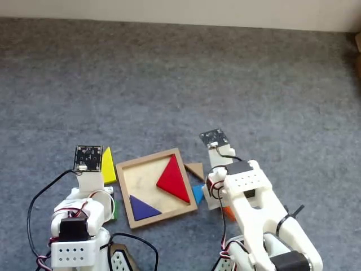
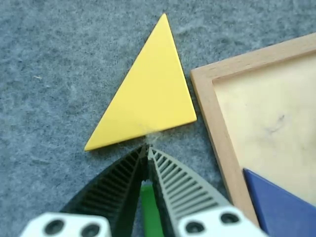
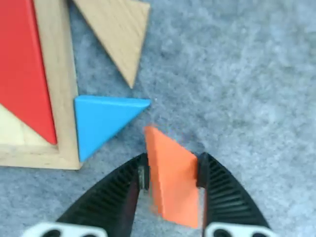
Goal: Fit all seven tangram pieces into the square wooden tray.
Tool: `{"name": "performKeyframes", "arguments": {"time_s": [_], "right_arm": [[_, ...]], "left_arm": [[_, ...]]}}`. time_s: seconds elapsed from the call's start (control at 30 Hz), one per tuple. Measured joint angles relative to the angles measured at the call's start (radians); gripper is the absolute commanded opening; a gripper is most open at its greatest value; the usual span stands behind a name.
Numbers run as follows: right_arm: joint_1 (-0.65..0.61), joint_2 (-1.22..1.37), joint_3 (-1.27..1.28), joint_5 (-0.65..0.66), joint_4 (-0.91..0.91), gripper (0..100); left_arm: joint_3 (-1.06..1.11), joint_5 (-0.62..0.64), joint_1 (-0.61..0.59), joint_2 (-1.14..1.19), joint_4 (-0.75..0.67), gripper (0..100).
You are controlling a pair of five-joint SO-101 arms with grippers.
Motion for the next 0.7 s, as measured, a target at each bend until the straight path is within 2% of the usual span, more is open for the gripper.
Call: {"name": "performKeyframes", "arguments": {"time_s": [0.1,0.27,0.43,0.6,0.7], "right_arm": [[0.005,0.000,0.000,0.002,0.000,0.2],[0.003,0.000,0.000,0.005,0.008,0.5],[0.002,-0.005,-0.015,0.005,0.091,0.5],[0.002,-0.170,-0.080,0.005,0.190,0.5],[-0.068,-0.298,-0.103,0.005,0.216,0.5]], "left_arm": [[0.000,0.000,0.000,0.000,0.000,1],[0.000,0.000,0.000,0.000,0.000,1],[0.000,0.000,0.000,0.000,0.000,1],[0.000,0.000,0.000,0.000,0.000,1],[0.000,0.000,0.000,0.000,0.000,1]]}}
